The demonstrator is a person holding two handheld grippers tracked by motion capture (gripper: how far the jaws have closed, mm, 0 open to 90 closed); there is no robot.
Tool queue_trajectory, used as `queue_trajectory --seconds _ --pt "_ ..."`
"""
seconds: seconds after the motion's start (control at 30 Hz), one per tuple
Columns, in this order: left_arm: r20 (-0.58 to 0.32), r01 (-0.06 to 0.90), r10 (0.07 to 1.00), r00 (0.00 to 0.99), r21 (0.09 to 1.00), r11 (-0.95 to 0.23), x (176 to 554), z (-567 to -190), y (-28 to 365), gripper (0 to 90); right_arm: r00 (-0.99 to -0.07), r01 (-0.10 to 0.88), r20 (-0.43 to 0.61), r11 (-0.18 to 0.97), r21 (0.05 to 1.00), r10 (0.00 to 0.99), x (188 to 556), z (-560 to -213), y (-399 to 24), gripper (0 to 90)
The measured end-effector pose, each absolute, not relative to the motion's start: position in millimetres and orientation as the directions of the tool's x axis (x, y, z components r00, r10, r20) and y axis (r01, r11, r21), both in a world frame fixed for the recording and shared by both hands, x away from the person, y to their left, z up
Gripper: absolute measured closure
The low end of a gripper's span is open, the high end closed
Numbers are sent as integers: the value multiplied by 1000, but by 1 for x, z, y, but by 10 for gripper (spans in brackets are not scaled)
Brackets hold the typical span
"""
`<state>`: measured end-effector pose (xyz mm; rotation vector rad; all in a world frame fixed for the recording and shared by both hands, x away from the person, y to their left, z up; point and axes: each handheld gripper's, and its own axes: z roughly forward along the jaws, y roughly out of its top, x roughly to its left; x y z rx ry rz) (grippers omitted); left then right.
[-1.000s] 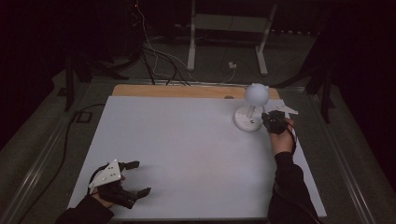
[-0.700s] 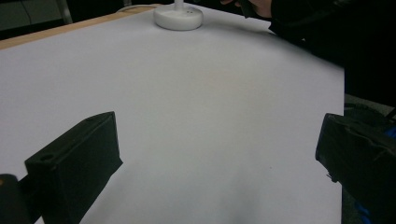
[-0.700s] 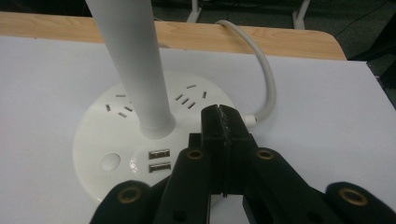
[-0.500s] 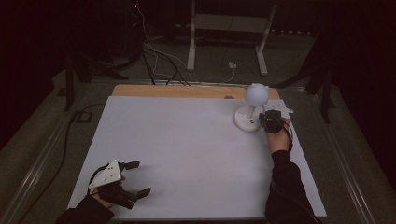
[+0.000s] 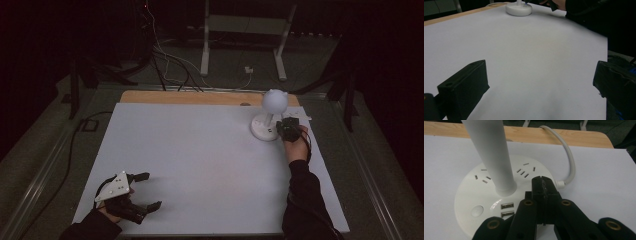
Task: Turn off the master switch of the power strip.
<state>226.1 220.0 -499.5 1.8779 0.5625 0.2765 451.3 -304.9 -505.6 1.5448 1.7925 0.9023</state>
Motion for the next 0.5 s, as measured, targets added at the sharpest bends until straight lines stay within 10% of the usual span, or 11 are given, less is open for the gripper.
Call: queue_trajectory --seconds 0.5 --pt "-74 248 505 860 925 -289 226 -500 220 4 -151 565 -53 130 815 987 450 -511 -303 900"
